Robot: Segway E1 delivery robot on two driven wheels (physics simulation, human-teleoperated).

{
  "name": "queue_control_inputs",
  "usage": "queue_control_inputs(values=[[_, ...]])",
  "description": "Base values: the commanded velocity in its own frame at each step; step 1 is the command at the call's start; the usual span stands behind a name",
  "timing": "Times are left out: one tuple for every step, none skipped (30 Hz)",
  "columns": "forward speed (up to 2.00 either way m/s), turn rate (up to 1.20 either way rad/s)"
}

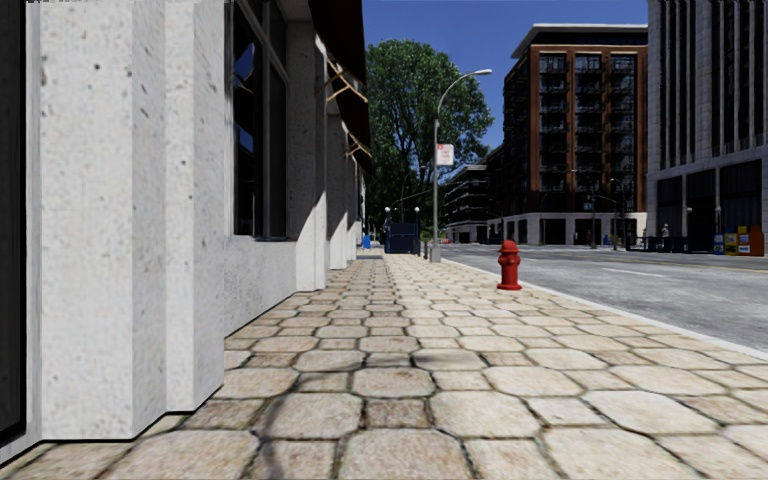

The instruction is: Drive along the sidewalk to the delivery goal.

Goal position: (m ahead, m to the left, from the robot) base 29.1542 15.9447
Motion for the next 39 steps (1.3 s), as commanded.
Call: queue_control_inputs(values=[[2.00,0.00],[2.00,0.00],[2.00,0.00],[2.00,0.00],[2.00,0.00],[2.00,0.00],[2.00,0.00],[2.00,0.00],[2.00,0.00],[2.00,0.00],[2.00,0.00],[2.00,0.00],[2.00,0.00],[2.00,0.00],[2.00,0.00],[2.00,0.00],[2.00,0.00],[2.00,0.00],[2.00,0.00],[2.00,0.00],[2.00,0.00],[2.00,0.00],[2.00,0.00],[2.00,0.00],[2.00,0.00],[2.00,0.00],[2.00,0.00],[2.00,0.00],[2.00,0.00],[2.00,0.00],[2.00,0.00],[2.00,0.00],[2.00,0.00],[2.00,0.00],[2.00,0.00],[2.00,0.00],[2.00,0.00],[2.00,0.00],[2.00,0.00]])
